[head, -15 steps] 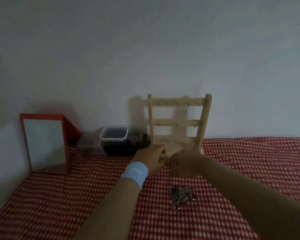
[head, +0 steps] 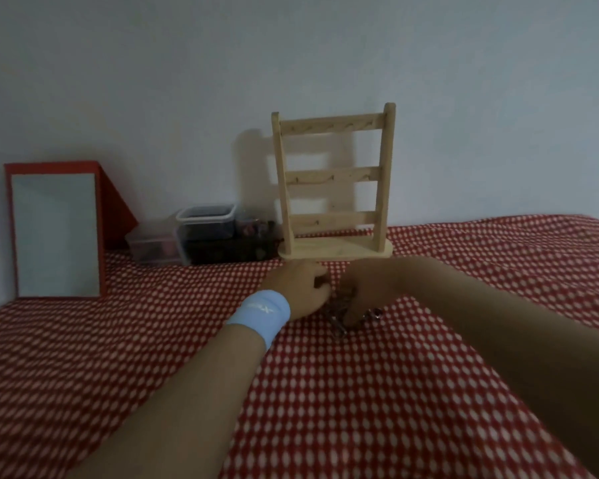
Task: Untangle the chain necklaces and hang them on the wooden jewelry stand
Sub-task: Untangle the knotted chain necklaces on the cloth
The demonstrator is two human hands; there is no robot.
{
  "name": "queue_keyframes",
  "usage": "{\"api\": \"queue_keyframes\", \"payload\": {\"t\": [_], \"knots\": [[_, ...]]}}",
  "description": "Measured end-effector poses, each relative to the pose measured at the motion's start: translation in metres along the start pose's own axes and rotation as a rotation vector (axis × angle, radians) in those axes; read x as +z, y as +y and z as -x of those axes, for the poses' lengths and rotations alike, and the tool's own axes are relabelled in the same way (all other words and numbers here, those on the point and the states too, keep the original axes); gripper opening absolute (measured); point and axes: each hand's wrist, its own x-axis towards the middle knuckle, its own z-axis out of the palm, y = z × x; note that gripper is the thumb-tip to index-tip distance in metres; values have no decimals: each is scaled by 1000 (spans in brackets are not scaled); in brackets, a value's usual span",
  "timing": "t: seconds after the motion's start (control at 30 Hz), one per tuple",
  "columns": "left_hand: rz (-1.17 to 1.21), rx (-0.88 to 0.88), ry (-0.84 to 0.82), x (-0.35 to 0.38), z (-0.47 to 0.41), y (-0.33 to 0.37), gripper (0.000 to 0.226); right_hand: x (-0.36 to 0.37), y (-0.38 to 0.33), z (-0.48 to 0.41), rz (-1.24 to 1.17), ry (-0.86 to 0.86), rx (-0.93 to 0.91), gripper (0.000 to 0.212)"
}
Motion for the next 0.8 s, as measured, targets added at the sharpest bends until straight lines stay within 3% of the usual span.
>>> {"api": "queue_keyframes", "payload": {"t": [0.2, 0.4, 0.53, 0.63, 0.8], "knots": [[173, -114, -117, -5, 34, 36, 18, 31, 1, 28, -192, 342, 107, 16], [413, -201, 42, -18, 23, 42, 15, 21, 12, 33, -449, 549, 19, 11], [596, -304, 115, -27, 5, 33, 14, 14, 21, 22, -682, 586, 6, 16], [568, -338, 73, -32, -8, 23, 24, 10, 28, 12, -922, 502, 22, 19], [463, -352, -42, -21, -25, 0, 27, 4, 39, -8, -669, 410, 123, 19]]}}
